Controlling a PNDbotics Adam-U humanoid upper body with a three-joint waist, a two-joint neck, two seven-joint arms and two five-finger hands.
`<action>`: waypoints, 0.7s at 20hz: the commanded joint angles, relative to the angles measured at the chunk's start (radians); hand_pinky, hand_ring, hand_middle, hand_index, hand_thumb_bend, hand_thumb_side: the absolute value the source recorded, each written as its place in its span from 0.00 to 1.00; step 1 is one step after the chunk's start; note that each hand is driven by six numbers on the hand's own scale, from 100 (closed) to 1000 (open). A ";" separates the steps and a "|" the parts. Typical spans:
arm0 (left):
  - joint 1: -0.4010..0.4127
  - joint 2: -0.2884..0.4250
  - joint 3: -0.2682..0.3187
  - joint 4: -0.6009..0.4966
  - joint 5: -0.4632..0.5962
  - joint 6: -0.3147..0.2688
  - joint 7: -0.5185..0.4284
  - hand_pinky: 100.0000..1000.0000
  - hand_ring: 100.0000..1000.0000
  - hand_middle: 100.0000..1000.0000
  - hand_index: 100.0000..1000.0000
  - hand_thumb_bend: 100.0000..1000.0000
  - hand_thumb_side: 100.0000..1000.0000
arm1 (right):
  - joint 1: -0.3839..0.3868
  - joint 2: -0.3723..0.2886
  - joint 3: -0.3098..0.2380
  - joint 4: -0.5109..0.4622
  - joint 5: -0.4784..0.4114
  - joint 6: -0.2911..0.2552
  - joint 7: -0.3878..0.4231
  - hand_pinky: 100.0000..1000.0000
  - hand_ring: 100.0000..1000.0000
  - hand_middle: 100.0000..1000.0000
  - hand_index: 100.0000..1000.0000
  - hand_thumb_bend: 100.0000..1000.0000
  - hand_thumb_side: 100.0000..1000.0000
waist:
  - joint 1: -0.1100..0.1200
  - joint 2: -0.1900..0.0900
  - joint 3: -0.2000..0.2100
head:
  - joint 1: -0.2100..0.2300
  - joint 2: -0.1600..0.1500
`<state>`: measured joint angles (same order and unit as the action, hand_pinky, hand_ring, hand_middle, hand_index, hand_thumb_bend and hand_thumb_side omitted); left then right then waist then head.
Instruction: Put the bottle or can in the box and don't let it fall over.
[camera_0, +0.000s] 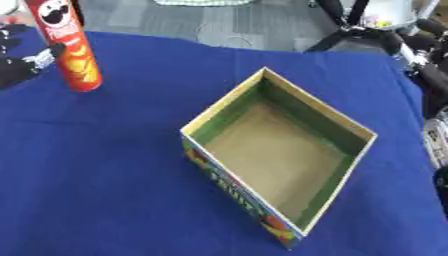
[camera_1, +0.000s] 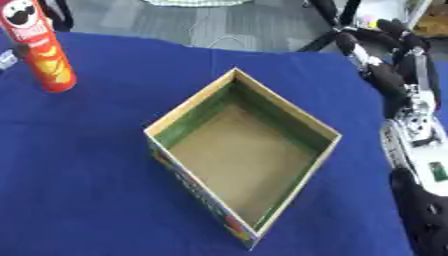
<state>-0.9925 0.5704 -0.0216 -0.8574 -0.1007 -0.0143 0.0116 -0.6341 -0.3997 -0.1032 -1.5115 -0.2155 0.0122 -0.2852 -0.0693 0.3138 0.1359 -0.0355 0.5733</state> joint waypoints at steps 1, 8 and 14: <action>-0.029 0.021 0.010 -0.012 -0.004 0.002 0.005 0.82 1.00 0.99 0.92 0.67 0.47 | -0.019 -0.018 0.000 -0.022 -0.004 -0.002 0.006 0.71 0.95 1.00 0.76 0.75 0.24 | 0.007 -0.015 -0.003 | 0.006 -0.016; -0.041 0.017 0.013 -0.018 0.012 0.002 0.003 0.82 1.00 0.99 0.92 0.68 0.48 | -0.024 -0.016 0.003 -0.023 -0.007 -0.002 0.010 0.71 0.95 1.00 0.76 0.75 0.23 | 0.008 -0.004 -0.011 | 0.008 -0.024; -0.051 0.014 0.016 -0.018 0.017 0.007 0.024 0.82 1.00 0.99 0.92 0.68 0.49 | -0.029 -0.016 0.004 -0.022 -0.011 -0.003 0.013 0.71 0.95 1.00 0.76 0.75 0.23 | 0.009 0.006 -0.020 | -0.001 -0.038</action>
<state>-1.0182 0.5698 -0.0147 -0.8576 -0.0880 -0.0065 0.0279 -0.6441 -0.3991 -0.0972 -1.5131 -0.2191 0.0122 -0.2756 -0.0685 0.3385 0.1171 -0.0325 0.5511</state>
